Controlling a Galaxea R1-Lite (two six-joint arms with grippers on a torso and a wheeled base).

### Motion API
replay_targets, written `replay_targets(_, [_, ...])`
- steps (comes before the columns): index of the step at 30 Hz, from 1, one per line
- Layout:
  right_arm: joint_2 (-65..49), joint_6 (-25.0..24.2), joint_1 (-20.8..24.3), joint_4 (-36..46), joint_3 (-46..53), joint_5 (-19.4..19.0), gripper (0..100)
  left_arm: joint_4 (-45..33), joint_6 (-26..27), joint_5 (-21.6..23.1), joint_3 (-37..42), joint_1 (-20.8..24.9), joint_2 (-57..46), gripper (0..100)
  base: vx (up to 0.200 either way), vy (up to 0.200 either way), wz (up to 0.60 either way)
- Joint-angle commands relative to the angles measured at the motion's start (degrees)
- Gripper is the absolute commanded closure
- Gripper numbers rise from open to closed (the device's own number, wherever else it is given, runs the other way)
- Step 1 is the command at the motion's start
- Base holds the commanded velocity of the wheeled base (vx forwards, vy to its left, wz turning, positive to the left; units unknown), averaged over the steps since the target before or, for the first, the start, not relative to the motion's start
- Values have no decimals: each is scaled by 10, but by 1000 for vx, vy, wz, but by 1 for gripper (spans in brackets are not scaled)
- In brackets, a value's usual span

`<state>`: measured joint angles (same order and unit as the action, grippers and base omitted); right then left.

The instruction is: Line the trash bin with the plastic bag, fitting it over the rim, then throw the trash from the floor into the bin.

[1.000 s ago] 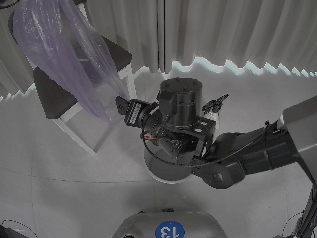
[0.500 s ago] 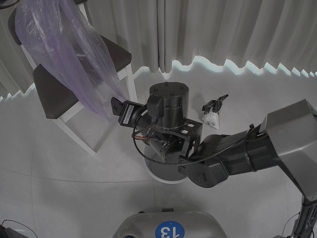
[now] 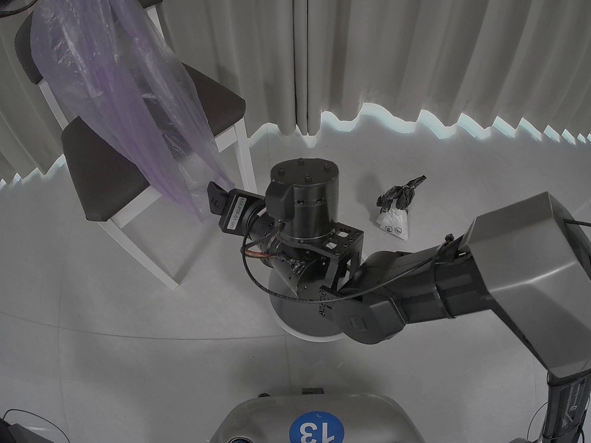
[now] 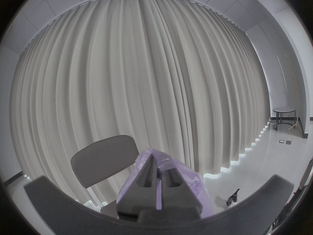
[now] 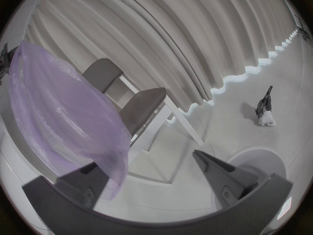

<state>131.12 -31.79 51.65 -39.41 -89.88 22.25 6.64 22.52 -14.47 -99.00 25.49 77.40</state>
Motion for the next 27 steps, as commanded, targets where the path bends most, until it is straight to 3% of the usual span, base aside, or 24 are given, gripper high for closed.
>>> replay_targets(1, [3,0,-2,-1,-1,0,100,0,0,0,0,0,0,100,0,0,0])
replay_targets(20, [-4,2,-2,0,-3,10,100,0,-1,0,2,-2,-2,100,0,0,0])
replay_targets(27, [-61,12,-3,27,28,17,100,0,-12,0,14,-2,-15,100,0,0,0])
